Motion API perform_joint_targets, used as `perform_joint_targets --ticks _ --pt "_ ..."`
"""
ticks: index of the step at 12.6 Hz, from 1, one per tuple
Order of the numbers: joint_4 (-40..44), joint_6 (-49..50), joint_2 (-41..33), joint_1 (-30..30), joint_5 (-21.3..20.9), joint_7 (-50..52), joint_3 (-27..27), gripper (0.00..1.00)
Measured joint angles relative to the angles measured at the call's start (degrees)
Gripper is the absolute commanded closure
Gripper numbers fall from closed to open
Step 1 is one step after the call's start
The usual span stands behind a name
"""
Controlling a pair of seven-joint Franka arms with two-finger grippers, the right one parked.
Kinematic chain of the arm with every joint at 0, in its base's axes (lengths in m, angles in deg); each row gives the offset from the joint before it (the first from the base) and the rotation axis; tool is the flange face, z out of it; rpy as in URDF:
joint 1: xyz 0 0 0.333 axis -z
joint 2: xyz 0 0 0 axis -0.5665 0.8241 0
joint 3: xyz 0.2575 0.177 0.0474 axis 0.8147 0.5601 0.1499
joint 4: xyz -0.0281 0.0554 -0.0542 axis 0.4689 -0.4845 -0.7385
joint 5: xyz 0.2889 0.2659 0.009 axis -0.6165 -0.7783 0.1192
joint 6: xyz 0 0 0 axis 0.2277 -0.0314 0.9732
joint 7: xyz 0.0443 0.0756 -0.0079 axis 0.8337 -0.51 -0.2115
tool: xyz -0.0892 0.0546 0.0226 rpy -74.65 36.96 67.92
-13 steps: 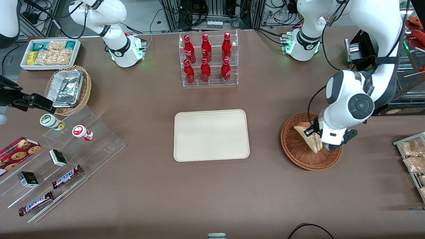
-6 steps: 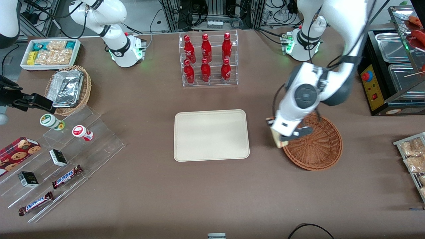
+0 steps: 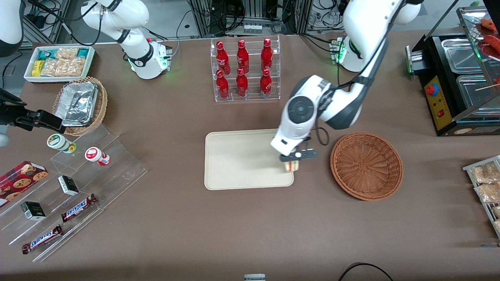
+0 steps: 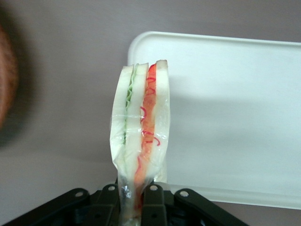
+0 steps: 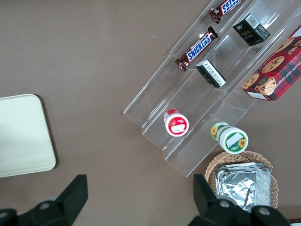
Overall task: Place sandwich from basket to tray
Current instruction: 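Lift the sandwich and carry it over the cream tray, then lower the sandwich onto the tray and open the left gripper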
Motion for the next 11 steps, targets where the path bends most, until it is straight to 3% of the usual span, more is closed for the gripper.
perform_joint_targets --ticks 7,11 --pt "16.67 2.93 13.64 8.38 -0.01 8.48 0.17 1.00" --pt "19.51 3.03 16.83 9.83 -0.19 10.90 0.30 1.00"
